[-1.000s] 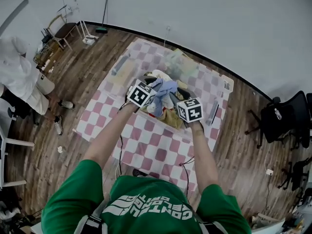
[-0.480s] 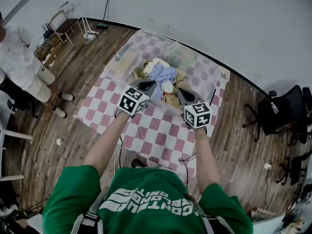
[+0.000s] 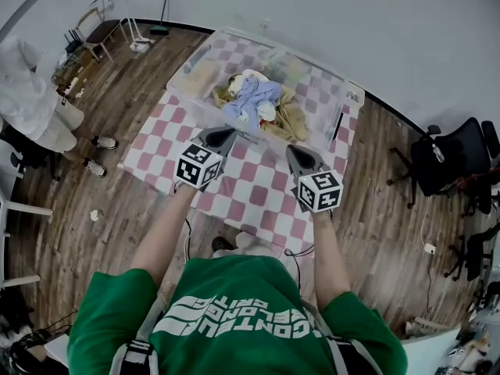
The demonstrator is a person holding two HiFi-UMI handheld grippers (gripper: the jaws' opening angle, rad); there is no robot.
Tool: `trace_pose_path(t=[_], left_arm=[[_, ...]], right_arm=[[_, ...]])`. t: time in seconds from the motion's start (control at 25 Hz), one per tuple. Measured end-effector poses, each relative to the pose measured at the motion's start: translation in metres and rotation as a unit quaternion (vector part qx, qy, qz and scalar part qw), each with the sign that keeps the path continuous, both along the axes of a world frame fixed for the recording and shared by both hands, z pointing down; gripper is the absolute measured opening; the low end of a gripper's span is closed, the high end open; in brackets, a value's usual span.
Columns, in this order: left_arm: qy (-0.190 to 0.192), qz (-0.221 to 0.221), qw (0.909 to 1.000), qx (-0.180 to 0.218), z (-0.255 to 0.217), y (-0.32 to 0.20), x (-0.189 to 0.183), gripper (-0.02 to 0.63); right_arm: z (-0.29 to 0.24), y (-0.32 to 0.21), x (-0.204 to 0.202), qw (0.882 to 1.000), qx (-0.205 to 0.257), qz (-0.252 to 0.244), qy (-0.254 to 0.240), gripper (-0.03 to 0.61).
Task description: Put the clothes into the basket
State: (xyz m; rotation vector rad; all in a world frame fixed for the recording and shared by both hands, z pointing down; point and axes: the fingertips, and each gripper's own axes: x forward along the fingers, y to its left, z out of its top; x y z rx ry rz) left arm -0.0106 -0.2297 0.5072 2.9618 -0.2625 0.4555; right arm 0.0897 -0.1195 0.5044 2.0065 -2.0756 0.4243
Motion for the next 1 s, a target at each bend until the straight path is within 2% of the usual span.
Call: trace_pose_path(t=[0.36, 0.68, 1.0], left_arm=[[0.008, 0.003, 0.9997, -0.022, 0.016, 0.04, -0.029, 0.003], [0.006, -0.003, 0.9997, -0.022, 0.024, 0.045, -0.048, 0.003], [0.008, -0.004, 0.9998, -0.019, 0.024, 0.045, -0.051, 0.003]], right_arm=[[0.026, 0.038, -0.039, 1.0, -0.002, -0.002, -0.01, 0.009], [0.035, 0.046, -0.055, 1.0, 0.0, 0.0, -0.018, 0.009], [0.039, 0.047, -0.061, 1.0, 0.0, -0.003, -0.022, 0.009]])
